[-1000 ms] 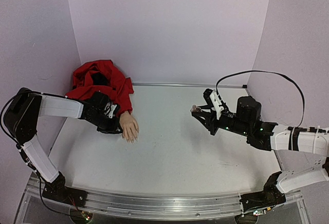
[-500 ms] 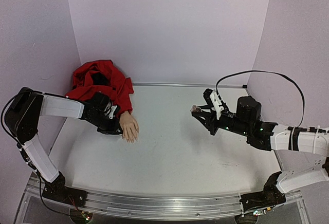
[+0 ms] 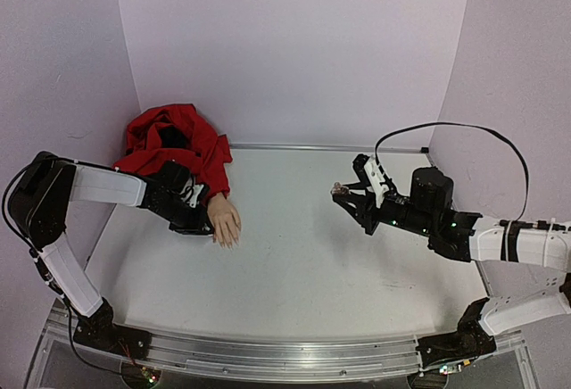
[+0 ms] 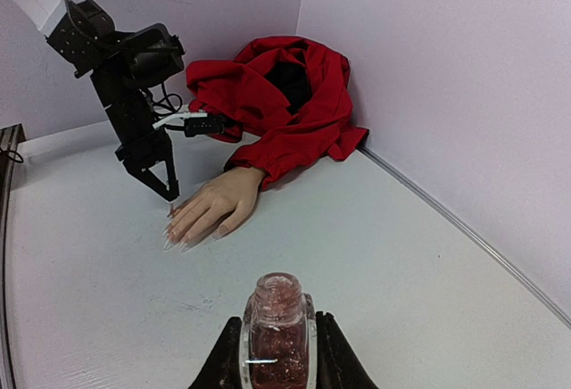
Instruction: Paint the nails
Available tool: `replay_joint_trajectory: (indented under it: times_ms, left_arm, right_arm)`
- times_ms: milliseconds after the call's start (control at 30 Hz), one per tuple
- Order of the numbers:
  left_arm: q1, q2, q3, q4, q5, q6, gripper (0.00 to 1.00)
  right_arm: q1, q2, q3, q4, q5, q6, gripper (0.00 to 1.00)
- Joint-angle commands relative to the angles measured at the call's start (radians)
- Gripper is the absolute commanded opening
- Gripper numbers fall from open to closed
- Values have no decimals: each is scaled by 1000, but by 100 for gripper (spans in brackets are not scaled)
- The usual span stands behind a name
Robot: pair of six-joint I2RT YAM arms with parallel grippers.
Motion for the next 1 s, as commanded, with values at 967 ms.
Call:
replay_joint_trajectory:
  times_ms: [967]
  left_arm:
    - [5, -65, -13, 30, -17, -3, 0]
  right_arm:
    - [-5, -6, 3, 56, -9, -1, 0]
